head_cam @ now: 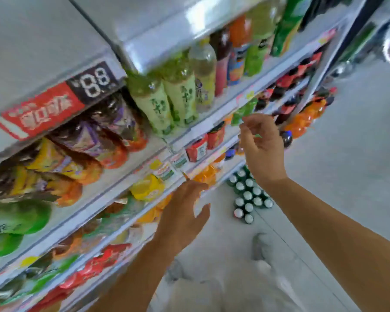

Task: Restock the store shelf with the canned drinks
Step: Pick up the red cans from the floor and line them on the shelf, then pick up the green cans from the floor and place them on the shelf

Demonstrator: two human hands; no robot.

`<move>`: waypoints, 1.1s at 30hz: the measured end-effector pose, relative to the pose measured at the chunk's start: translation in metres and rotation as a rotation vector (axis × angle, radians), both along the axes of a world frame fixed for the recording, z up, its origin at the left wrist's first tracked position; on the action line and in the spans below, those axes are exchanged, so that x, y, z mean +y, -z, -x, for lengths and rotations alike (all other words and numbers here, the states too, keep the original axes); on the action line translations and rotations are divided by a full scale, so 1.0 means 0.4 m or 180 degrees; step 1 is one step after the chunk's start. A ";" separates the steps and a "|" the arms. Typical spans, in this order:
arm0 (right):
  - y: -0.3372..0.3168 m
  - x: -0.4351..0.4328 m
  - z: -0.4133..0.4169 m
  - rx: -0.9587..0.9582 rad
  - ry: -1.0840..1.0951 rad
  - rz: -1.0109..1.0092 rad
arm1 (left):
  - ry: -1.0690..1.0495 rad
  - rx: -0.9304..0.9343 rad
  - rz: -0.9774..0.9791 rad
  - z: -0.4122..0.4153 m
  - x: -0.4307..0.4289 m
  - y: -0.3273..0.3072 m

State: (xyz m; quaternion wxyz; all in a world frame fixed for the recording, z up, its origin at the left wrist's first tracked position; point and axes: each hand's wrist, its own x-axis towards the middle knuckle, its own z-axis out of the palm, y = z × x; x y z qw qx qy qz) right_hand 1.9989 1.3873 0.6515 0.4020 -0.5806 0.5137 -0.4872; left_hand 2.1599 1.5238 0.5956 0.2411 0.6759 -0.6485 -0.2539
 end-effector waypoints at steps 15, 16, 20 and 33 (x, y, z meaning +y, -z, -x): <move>1.299 0.188 0.349 0.1330 0.0221 -0.3152 | 0.0021 0.0009 -0.2681 0.256 -0.021 1.131; 1.384 0.196 0.347 0.1476 0.0092 -0.3123 | 0.0004 -0.0005 -0.2664 0.262 -0.028 1.199; 1.619 0.182 0.321 0.2048 -0.0358 -0.2994 | -0.0122 -0.0045 -0.2722 0.255 -0.047 1.425; 1.898 0.157 0.245 0.3983 -0.0106 -0.1710 | -0.0344 0.0214 -0.2779 0.221 -0.026 1.690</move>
